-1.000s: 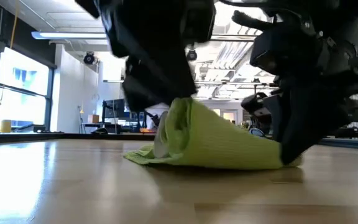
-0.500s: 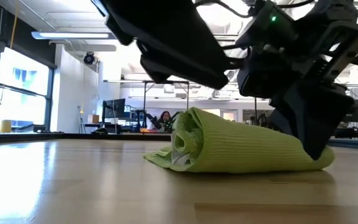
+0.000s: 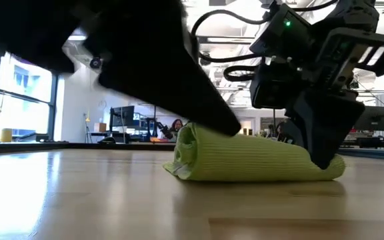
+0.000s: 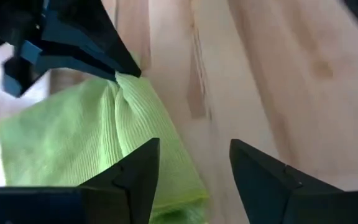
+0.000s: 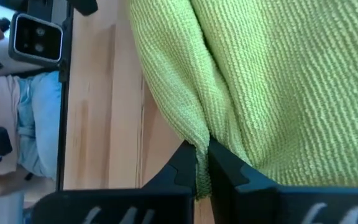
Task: Roll microfiber towels into tight, uniform cylinder then place into a basket
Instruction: Roll the light green microfiber towel
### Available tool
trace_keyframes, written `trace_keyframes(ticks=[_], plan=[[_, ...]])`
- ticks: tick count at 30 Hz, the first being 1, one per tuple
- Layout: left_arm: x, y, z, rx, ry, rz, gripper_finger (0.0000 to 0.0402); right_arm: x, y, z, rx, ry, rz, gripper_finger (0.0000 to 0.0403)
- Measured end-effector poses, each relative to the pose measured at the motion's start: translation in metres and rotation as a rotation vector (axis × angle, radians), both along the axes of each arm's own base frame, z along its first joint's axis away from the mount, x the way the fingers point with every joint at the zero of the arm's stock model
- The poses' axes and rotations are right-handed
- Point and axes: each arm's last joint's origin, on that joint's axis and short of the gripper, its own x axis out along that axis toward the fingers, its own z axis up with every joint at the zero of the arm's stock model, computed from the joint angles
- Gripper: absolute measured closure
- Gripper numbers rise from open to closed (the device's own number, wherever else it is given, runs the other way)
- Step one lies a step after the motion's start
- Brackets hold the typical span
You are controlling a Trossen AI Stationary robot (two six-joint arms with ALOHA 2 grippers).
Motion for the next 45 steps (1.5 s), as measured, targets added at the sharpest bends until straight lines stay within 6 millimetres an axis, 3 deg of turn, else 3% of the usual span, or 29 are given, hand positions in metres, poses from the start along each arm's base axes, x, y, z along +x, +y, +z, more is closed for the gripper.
trace_keyframes(ticks=[8,14,21,31,45], plan=[[-0.001,0.0,-0.025,0.089,0.043,0.052,0.0215,0.001,-0.003,0.0,0.013,0.014,-0.034,0.0398],[0.002,0.006,-0.036,0.023,0.062,0.114,0.0215,0.002,-0.003,0.001,0.006,0.001,-0.031,0.0398],[0.005,0.021,-0.035,-0.224,0.058,0.315,0.025,0.002,-0.002,0.001,-0.001,-0.011,-0.016,0.0398],[0.016,0.031,-0.026,-0.717,0.188,0.273,0.0389,0.002,0.0,0.002,-0.019,-0.049,0.037,0.0398],[0.023,0.043,-0.017,-1.026,0.277,0.268,0.0393,-0.004,0.022,0.002,-0.117,-0.201,0.282,0.0398]])
